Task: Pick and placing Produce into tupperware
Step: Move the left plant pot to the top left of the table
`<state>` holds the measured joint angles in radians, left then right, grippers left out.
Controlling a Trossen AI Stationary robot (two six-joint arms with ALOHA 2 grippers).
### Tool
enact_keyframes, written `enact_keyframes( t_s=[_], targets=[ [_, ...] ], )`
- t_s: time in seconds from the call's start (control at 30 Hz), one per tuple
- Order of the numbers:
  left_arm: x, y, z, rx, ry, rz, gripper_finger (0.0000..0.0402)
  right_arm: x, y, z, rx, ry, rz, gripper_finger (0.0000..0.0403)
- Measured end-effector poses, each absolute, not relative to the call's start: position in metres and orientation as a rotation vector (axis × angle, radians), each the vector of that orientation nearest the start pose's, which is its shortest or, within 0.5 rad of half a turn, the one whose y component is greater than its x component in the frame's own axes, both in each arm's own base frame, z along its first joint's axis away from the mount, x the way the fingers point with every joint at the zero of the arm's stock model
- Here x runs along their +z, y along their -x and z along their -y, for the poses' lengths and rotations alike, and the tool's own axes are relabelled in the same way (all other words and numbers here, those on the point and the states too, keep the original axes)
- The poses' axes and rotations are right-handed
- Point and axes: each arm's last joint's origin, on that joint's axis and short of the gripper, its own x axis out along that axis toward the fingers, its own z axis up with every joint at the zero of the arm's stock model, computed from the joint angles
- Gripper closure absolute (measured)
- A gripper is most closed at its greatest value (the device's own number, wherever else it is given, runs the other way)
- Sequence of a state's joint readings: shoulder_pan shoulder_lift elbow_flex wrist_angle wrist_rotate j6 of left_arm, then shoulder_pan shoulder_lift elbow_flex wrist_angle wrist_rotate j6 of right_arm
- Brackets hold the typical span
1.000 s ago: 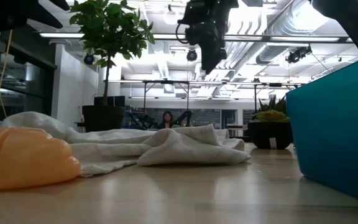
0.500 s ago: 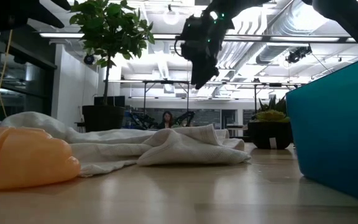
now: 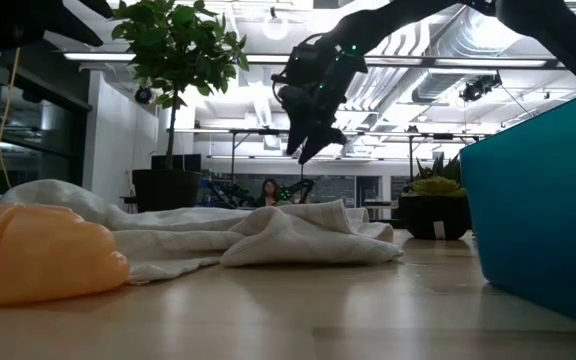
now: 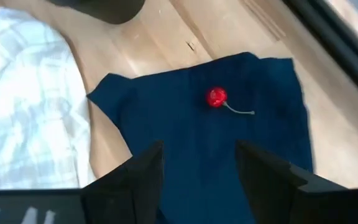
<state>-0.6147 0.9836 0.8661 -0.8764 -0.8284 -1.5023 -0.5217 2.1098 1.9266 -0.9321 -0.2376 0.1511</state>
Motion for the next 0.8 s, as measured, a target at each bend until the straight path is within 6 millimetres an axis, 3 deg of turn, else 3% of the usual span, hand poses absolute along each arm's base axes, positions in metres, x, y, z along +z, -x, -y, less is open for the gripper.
enact_keyframes(
  t_s=[0.37, 0.8],
  targets=[
    [0.28, -0.152, 0.081, 0.671, 0.788, -0.421, 0.0245, 0.225, -0.405, 0.224, -0.363, -0.668, -1.058, 0.0214],
    [0.28, -0.152, 0.081, 0.669, 0.789, -0.423, 0.0245, 0.215, -0.412, 0.228, -0.364, -0.676, -1.028, 0.0214]
  ],
)
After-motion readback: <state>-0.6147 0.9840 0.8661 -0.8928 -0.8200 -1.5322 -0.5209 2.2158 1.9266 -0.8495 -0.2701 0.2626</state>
